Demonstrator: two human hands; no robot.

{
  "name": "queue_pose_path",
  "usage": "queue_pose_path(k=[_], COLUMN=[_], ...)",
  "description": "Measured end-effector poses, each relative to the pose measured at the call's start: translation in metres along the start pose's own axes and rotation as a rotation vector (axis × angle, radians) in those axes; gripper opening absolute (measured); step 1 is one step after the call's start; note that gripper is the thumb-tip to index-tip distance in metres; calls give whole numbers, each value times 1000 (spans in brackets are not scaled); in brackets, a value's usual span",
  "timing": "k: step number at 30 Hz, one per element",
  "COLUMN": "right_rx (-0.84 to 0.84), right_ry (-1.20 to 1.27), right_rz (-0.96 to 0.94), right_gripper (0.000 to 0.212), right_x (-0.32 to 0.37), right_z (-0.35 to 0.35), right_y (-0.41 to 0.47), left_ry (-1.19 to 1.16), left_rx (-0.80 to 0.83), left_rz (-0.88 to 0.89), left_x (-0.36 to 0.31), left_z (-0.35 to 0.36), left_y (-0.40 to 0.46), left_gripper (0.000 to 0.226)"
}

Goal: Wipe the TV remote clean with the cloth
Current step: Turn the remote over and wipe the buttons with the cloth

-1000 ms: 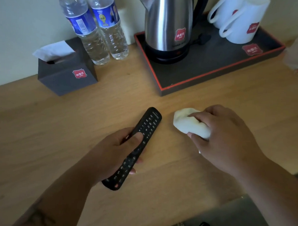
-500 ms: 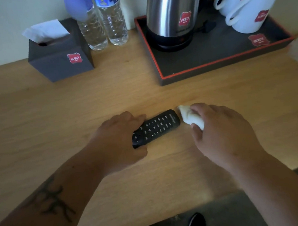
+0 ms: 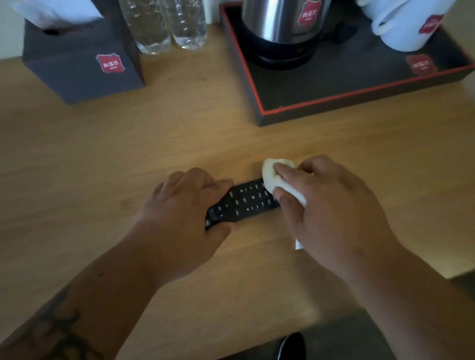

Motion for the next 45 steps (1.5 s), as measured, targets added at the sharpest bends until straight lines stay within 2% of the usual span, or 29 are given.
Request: queue_pose_path(k=[3,8,13,17,20,27,30,34,40,45], right_rx=[25,172,44,160,224,21,63,105,-20,102], right_ry=[10,-18,15,-67,-54,-10,-57,16,16,10], right_rz=[28,56,59,0,-9,-20,-20,-3,34,17], right_gripper=[40,36,41,50,45,33,34,29,33,35], right_x=[-1,-9,-9,-2,-7,14,20,14,10,10], right_z=[-3,-22,-24,-9,-20,-19,-6,-14,-11,-8], right_y=[-19,-40,-5,-7,-25,3,-7,-37,-9,-33], left_ry=[1,22,30,43,35,29,29,6,25,12], left_rx=[22,33,40,40,40,58,47,20,34,37], left_rz=[22,47,46,51,51,52,42,35,42,53], left_x=[-3,-1,0,-2,-2,-4,-4,-4,-5,-7], left_z=[0,0,0,0,1,3,4,5,4,3], left_y=[2,3,3,4,3,4,4,0,1,-1], left_gripper=[71,71,71,71,73,70,70,70,73,72])
Point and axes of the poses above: each hand's wrist, its own y-axis towards the middle knuckle, its own z-axis out of the palm, x = y × z, the point moved 3 cm from there along y, towards the middle knuckle, and after that the axes turned 4 degrees about -z, right-handed, at the moved point
